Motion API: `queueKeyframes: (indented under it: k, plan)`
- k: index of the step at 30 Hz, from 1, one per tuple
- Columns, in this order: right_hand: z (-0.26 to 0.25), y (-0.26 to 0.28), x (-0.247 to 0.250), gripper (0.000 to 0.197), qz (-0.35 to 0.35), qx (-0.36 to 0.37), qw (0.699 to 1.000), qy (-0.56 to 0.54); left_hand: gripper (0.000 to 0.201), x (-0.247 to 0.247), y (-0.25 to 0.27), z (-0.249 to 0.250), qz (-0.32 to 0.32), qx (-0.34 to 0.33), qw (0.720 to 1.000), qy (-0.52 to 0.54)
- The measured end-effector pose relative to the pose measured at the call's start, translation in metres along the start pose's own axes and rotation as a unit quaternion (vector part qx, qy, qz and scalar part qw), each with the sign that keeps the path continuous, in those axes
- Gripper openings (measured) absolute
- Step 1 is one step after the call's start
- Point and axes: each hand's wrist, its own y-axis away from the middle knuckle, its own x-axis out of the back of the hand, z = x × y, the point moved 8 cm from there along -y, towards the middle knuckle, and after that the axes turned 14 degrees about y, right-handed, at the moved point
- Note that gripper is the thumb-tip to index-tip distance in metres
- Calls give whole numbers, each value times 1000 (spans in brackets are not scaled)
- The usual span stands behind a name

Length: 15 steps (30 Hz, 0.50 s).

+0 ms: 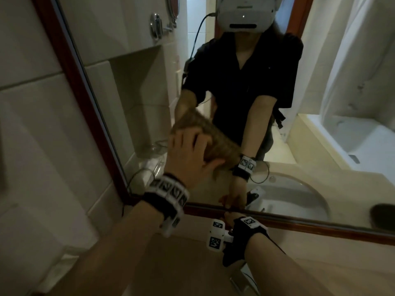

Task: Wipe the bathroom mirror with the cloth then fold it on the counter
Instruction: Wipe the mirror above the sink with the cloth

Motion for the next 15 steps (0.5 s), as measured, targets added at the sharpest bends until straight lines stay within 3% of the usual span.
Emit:
queueKeyframes:
  k: [2,4,7,9,11,15]
  plan:
    - [-1,-5,2,44,15,20,998,66,53,-9,25,-6,-17,-11,1000,-9]
    - [1,-6,-3,43,-6,19,997,77,53,-5,18,-7,-15,-4,1000,-16]
    - [3,-14,-1,46,11,-13,991,131,56,16,-29,6,17,7,1000,-13]
    - [11,-22,9,57,63,-52,960,269,58,33,-75,22,49,18,999,-6]
    - [10,-38,18,64,111,-29,927,356,61,47,-119,41,86,30,996,8]
    - [-2,-19,17,53,114,-18,918,379,61,55,-153,70,149,12,989,3]
